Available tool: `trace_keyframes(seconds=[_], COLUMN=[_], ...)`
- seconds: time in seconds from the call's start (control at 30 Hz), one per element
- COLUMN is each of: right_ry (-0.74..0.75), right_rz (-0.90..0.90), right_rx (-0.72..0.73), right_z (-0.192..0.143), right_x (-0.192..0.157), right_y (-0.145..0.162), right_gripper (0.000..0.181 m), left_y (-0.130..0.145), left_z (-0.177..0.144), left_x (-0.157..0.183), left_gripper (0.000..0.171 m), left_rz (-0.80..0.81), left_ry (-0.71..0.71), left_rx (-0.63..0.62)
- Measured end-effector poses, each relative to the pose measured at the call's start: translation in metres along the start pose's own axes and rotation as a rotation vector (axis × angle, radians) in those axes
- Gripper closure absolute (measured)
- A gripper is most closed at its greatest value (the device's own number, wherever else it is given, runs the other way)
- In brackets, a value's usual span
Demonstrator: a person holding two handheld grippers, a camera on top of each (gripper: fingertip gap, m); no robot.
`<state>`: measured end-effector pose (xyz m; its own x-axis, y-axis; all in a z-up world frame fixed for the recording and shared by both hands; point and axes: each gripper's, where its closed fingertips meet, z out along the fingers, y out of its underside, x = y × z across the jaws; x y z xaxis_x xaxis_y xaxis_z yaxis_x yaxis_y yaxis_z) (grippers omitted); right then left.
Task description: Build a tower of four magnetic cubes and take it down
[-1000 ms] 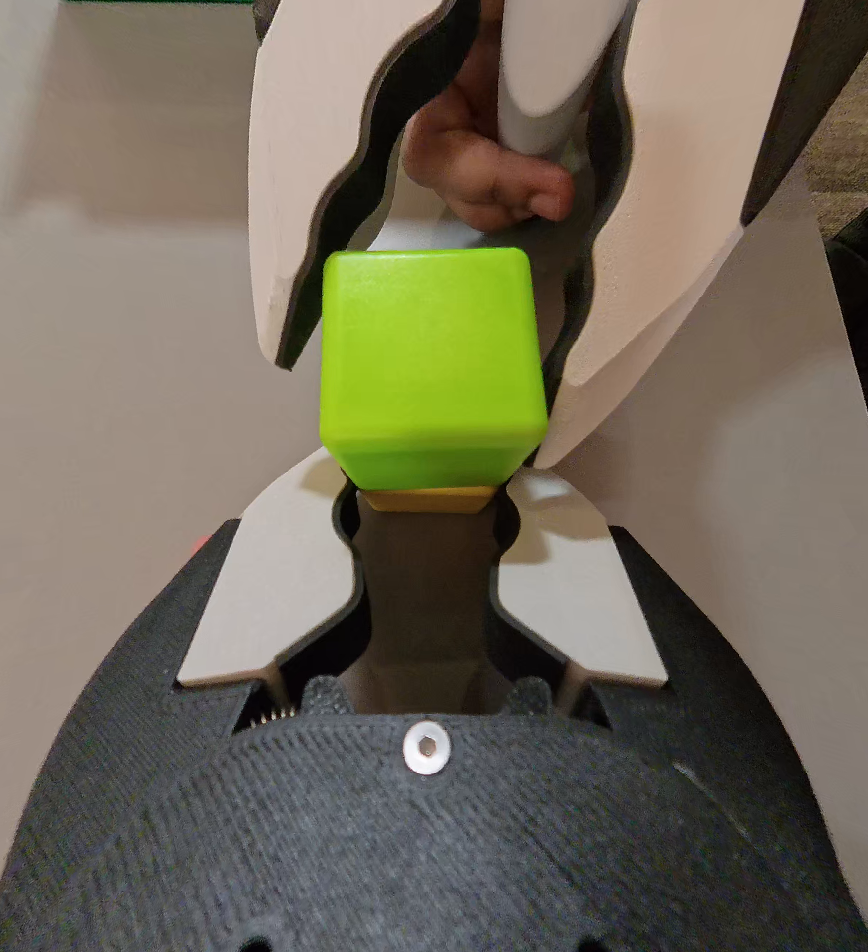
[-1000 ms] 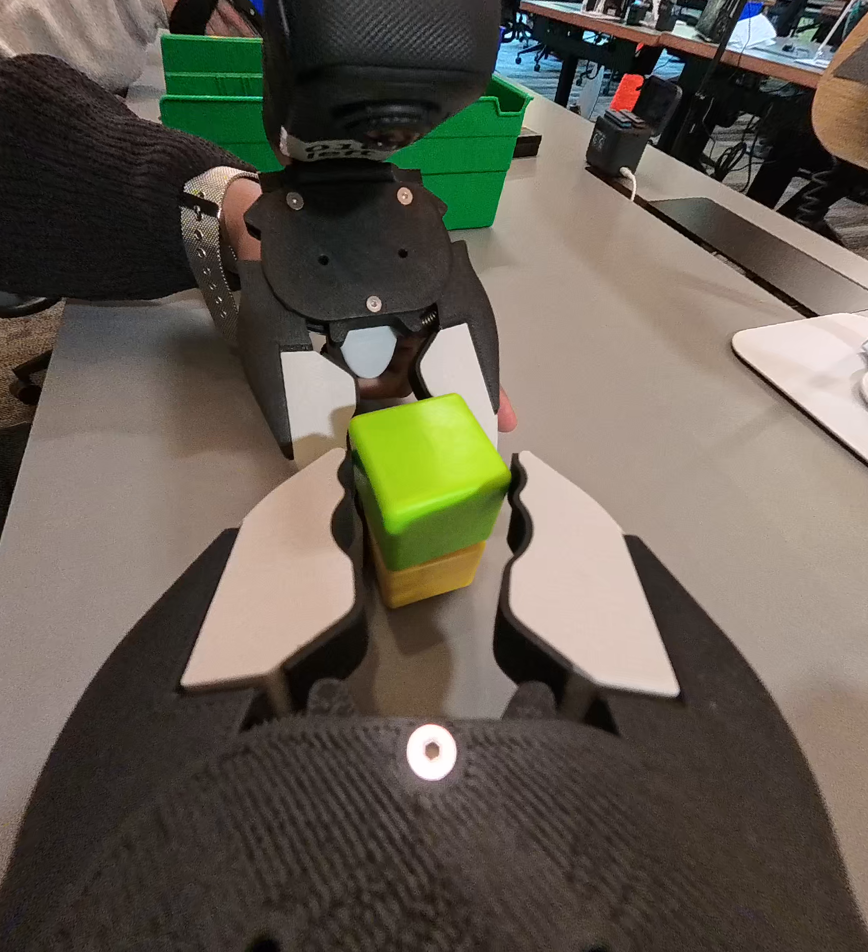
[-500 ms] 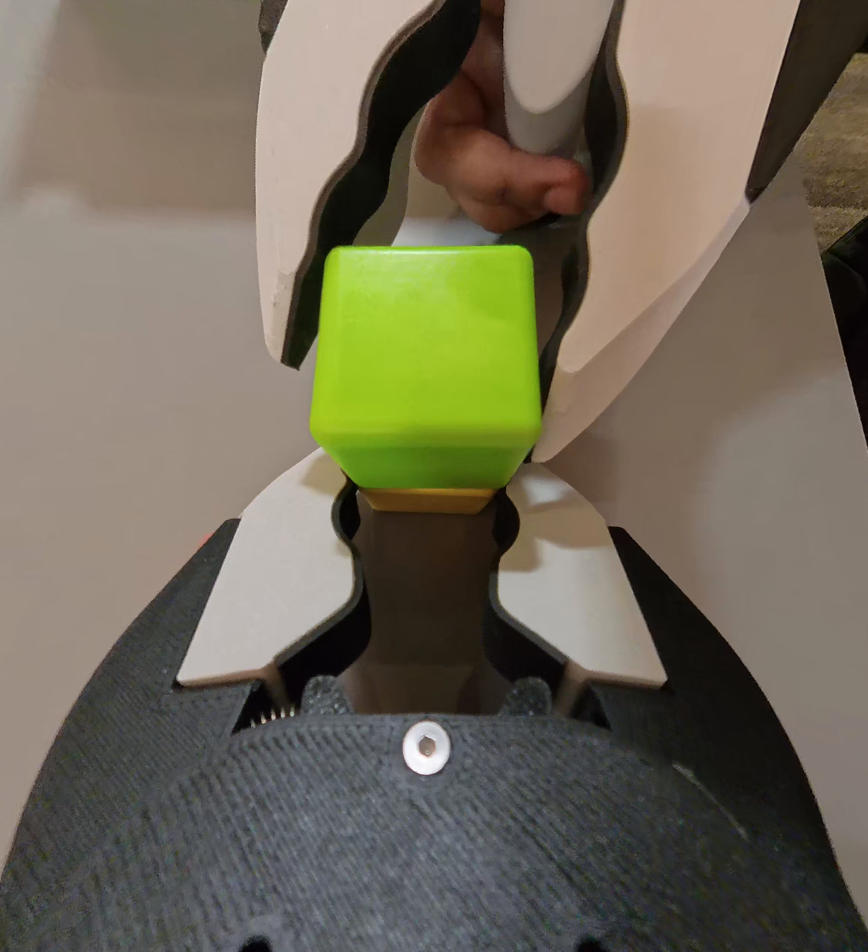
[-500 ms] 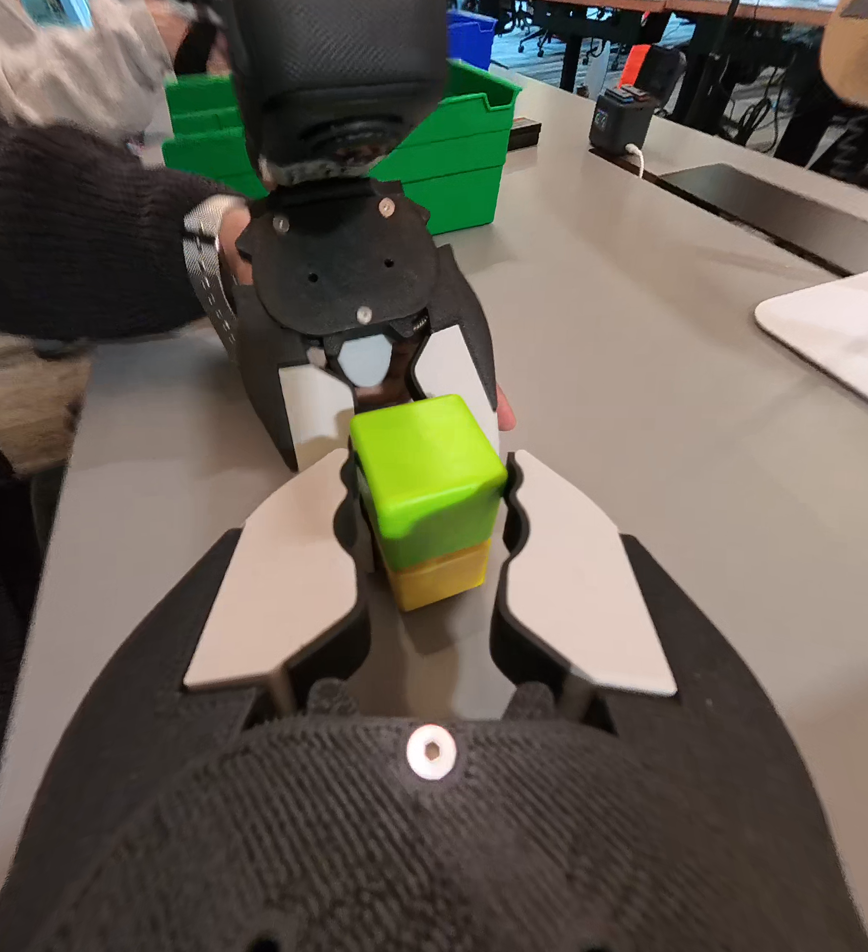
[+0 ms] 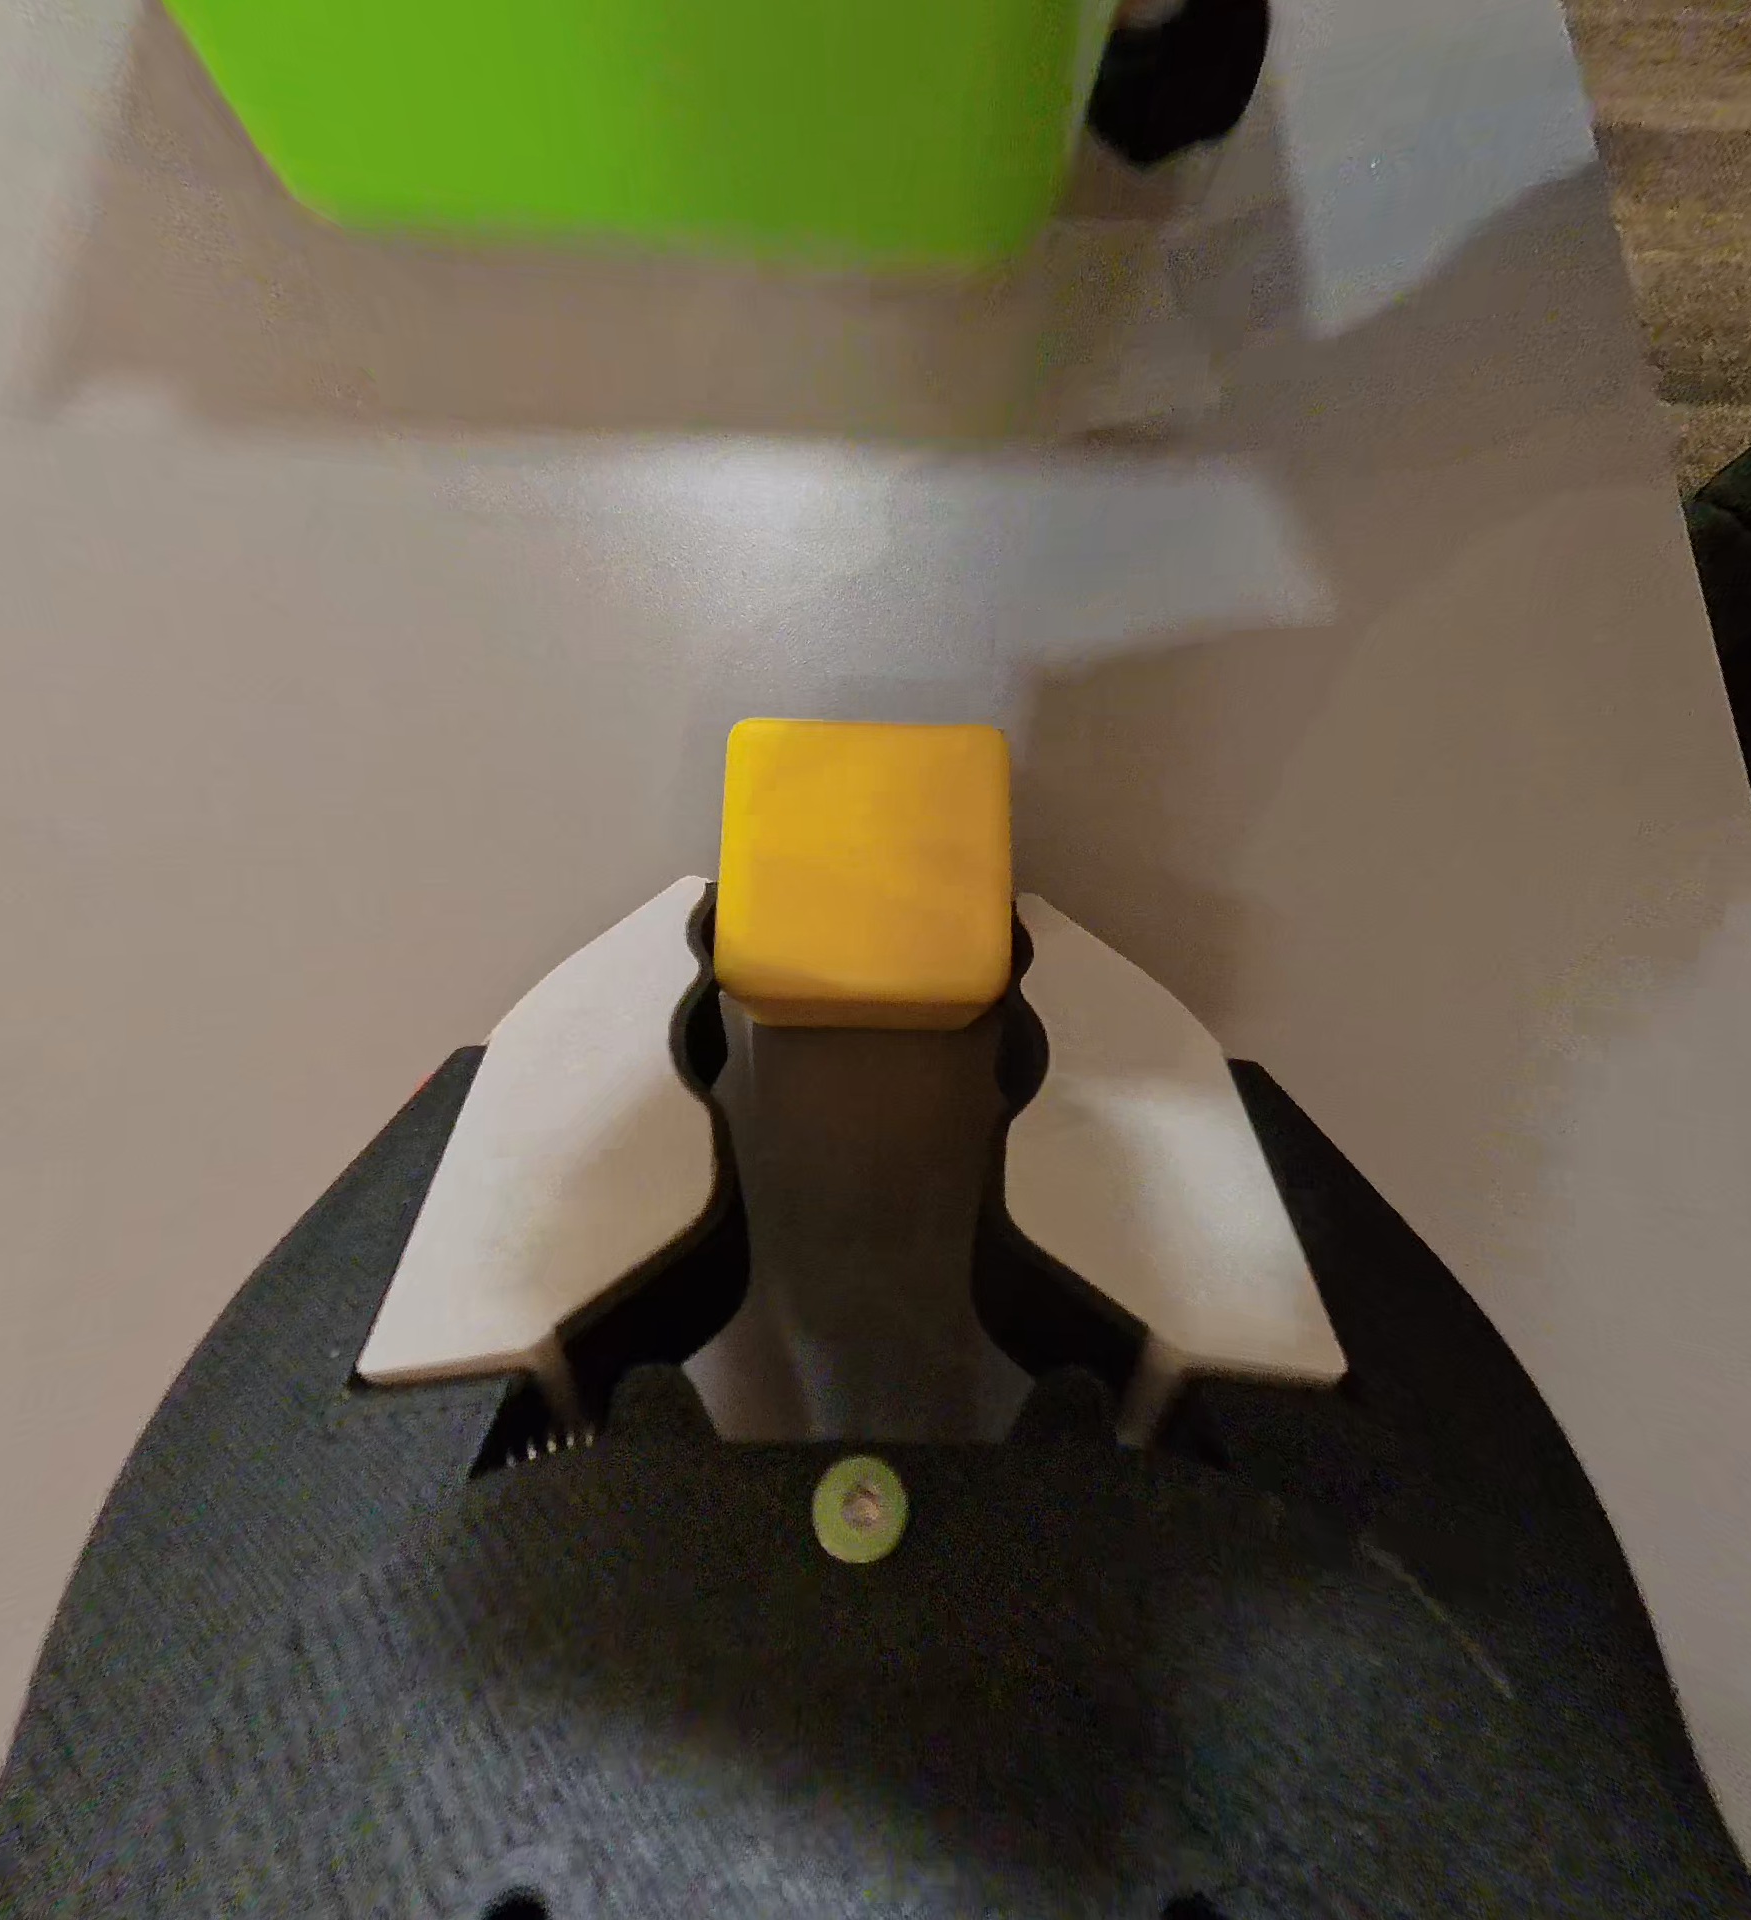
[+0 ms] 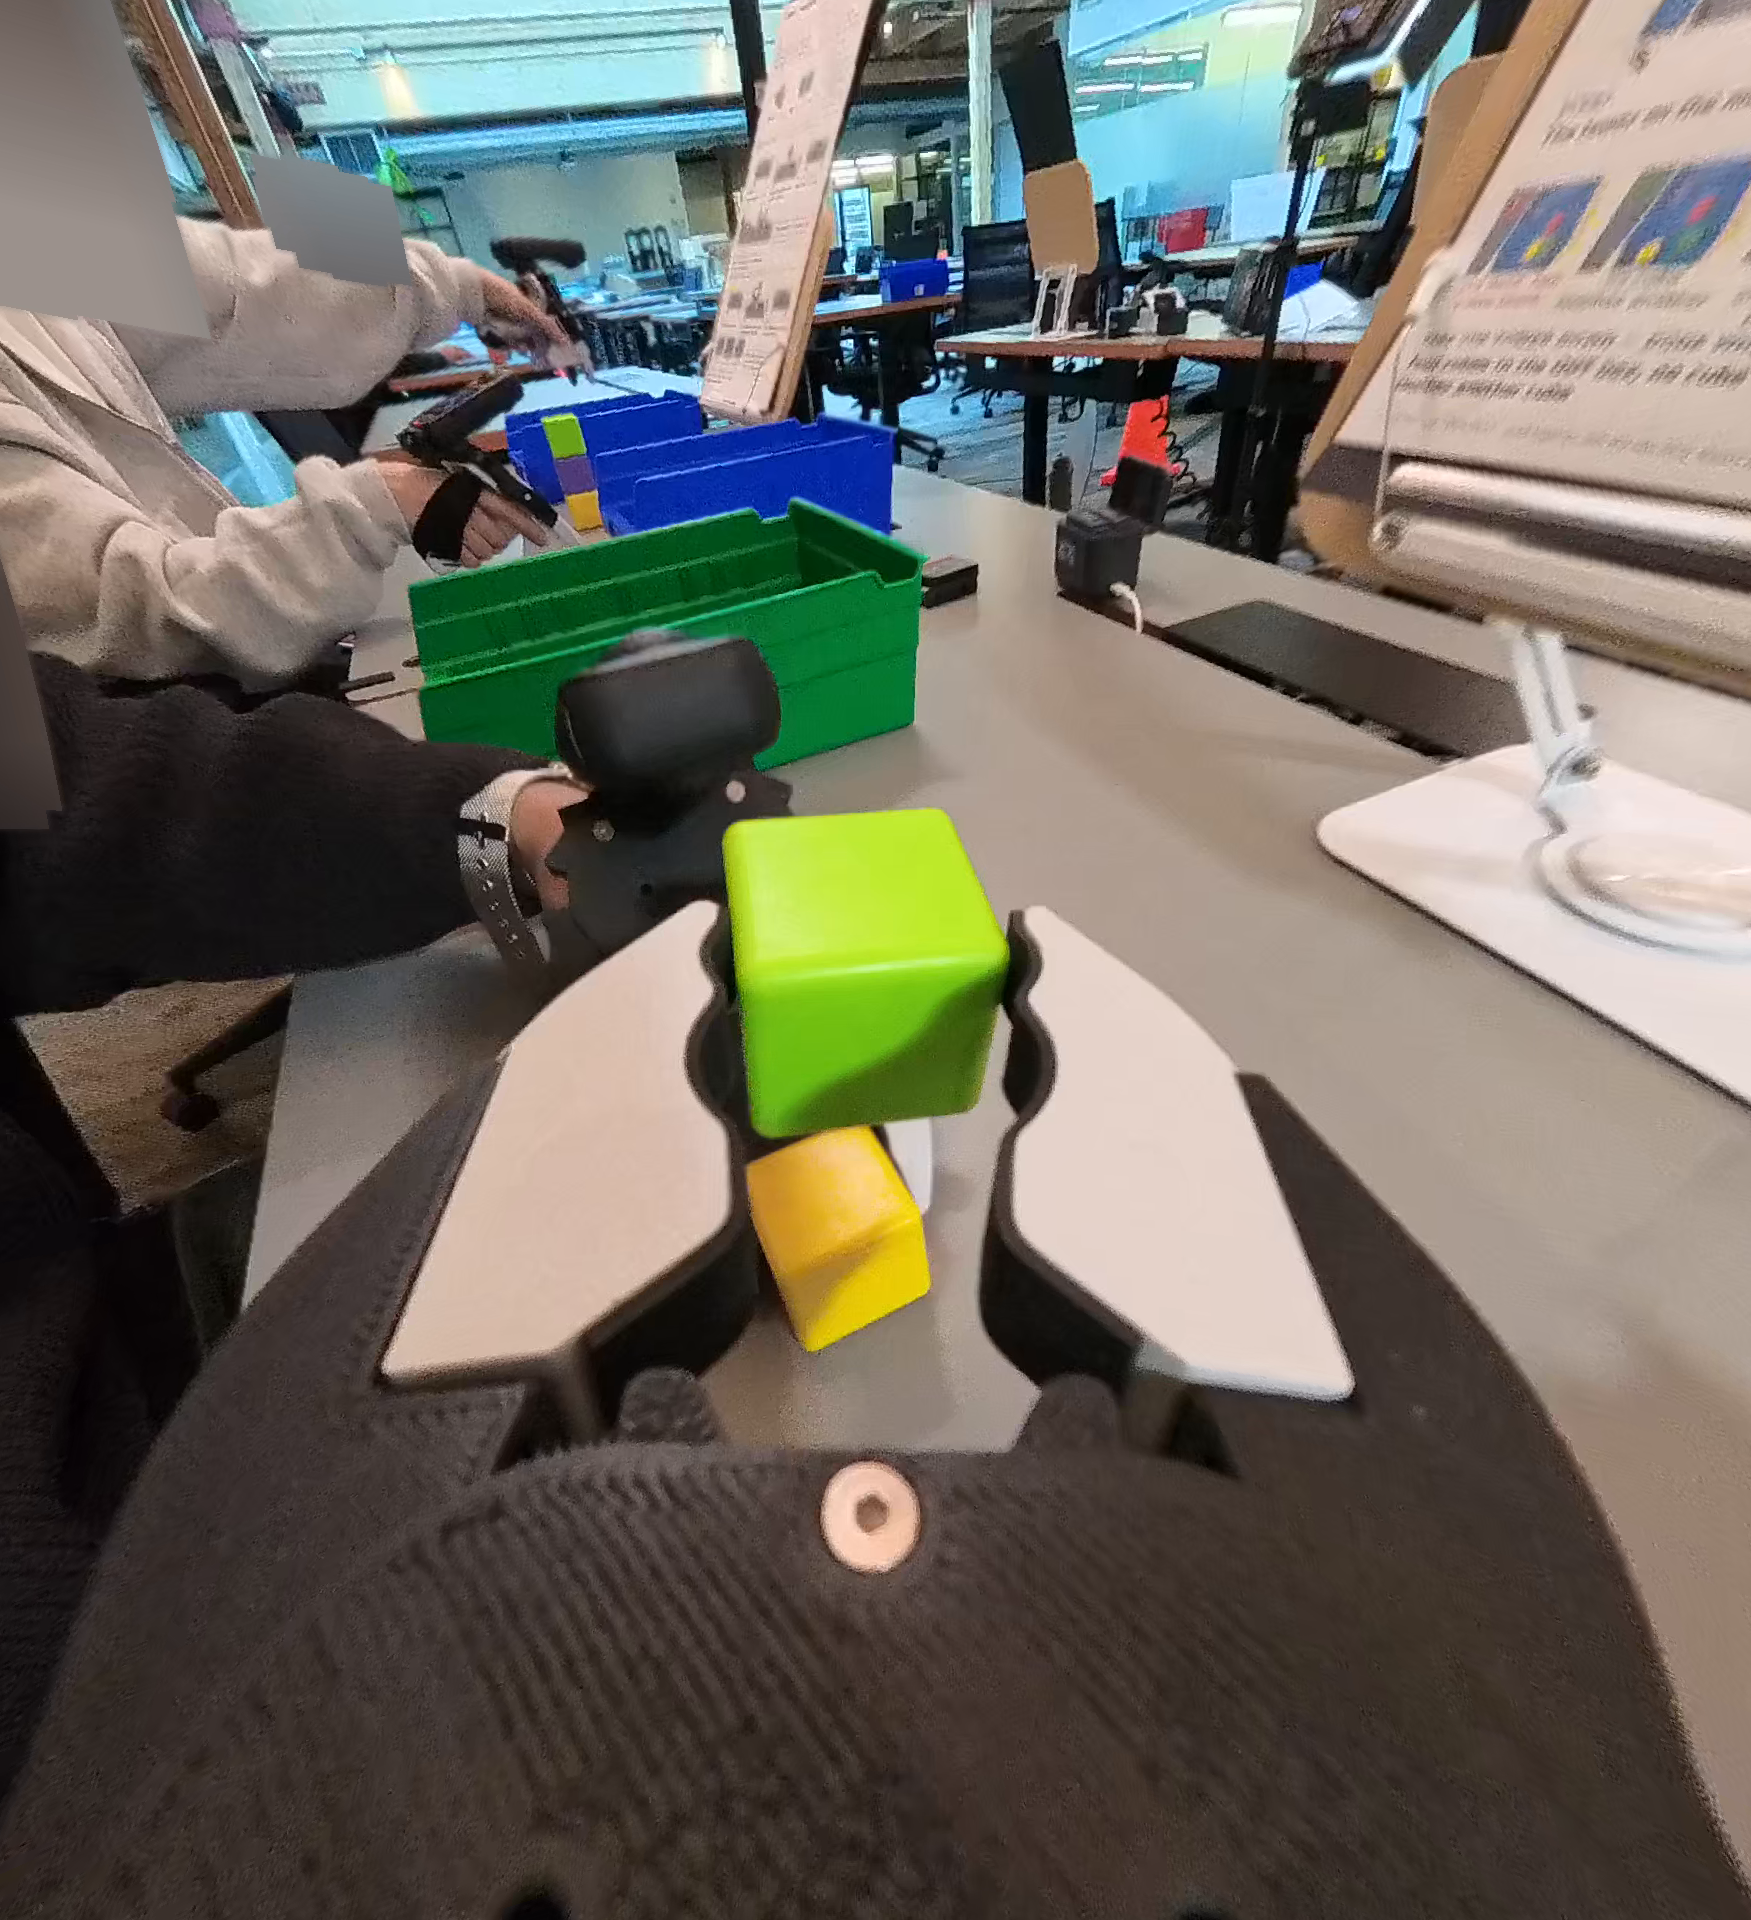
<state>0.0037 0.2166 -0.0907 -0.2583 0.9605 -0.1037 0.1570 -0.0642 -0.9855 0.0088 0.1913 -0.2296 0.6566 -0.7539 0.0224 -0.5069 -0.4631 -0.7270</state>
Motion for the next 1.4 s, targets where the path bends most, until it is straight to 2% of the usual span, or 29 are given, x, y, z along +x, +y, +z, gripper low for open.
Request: trace_keyframes(seconds=[0.1,0.23,0.37,0.5,0.67,0.8,0.97,1.1,1.4], right_ry=[0.044,0.13,0.296,0.442,0.548,0.523,0.492,0.483,0.507], right_rz=[-0.079,-0.198,-0.314,-0.329,-0.222,-0.133,-0.108,-0.109,-0.121], right_rx=[0.001,-0.016,-0.13,-0.302,-0.551,-0.72,-0.809,-0.842,-0.856], right_z=[-0.017,-0.056,-0.108,-0.163,-0.21,-0.217,-0.209,-0.206,-0.208], right_x=[0.005,0.021,0.057,0.094,0.134,0.146,0.15,0.15,0.151], right_y=[-0.02,-0.044,-0.048,-0.029,0.03,0.083,0.119,0.129,0.13], right_gripper=[0.131,0.131,0.131,0.131,0.13,0.13,0.13,0.13,0.131], left_y=[0.0,0.0,0.001,0.001,0.002,0.004,0.004,0.004,0.004], left_z=[0.0,0.0,0.0,0.001,0.002,0.003,0.003,0.003,0.003], left_x=[0.0,0.0,0.0,0.0,0.0,0.0,0.0,0.0,0.0], left_gripper=[0.121,0.121,0.121,0.121,0.121,0.121,0.121,0.121,0.121], left_rz=[0.0,0.001,0.002,0.0,0.002,0.008,0.007,0.005,0.003], left_ry=[0.0,-0.003,-0.003,-0.001,-0.004,-0.014,-0.013,-0.01,-0.007], left_rx=[0.0,-0.002,-0.004,-0.007,-0.02,-0.031,-0.033,-0.034,-0.034])
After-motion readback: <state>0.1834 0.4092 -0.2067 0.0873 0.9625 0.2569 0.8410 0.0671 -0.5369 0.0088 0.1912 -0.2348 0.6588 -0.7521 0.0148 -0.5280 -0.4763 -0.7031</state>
